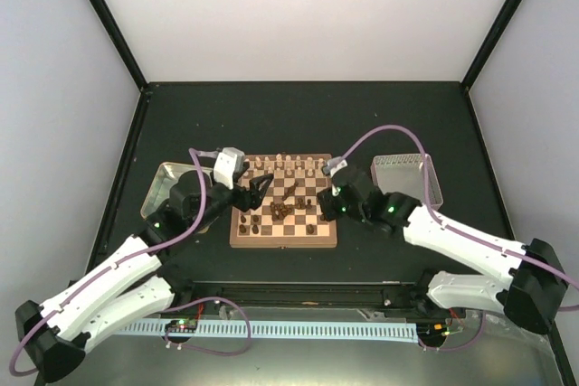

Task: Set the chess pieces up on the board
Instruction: Place the chess piece on the chessboard.

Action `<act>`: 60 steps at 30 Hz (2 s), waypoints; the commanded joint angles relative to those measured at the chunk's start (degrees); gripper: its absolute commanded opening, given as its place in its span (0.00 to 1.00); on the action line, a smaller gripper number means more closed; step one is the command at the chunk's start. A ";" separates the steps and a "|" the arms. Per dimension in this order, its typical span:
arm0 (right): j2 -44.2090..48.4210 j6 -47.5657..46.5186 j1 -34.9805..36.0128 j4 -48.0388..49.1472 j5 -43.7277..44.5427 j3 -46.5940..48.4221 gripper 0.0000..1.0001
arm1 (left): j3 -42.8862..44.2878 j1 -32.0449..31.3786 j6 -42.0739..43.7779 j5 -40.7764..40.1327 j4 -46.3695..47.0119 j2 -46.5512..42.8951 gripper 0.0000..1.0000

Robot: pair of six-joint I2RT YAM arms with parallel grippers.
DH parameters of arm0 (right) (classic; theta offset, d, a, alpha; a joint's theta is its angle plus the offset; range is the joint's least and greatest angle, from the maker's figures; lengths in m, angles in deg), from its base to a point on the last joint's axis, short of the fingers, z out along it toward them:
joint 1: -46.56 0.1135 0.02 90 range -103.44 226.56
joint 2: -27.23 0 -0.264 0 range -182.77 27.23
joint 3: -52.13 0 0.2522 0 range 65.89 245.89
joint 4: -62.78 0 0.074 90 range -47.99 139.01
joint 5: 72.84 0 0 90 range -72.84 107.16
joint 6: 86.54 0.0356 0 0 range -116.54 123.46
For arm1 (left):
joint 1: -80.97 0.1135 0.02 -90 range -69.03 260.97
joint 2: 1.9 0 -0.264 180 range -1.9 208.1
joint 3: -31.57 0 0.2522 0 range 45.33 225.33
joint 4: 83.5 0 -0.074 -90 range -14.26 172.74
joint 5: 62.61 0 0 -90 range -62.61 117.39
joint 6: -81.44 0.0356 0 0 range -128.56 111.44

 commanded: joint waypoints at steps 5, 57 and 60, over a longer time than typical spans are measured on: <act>2.04 1.66 9.02 7.15 16.00 -10.51 0.02 | 5.03 1.90 -3.51 -4.53 -4.92 0.32 0.81; -21.56 2.15 9.43 5.84 13.00 -0.24 0.09 | 2.77 6.47 -5.17 -0.65 -4.95 0.33 0.81; -21.89 2.07 9.23 5.75 12.75 -0.17 0.10 | 2.70 6.67 -5.21 -0.60 -4.90 0.30 0.81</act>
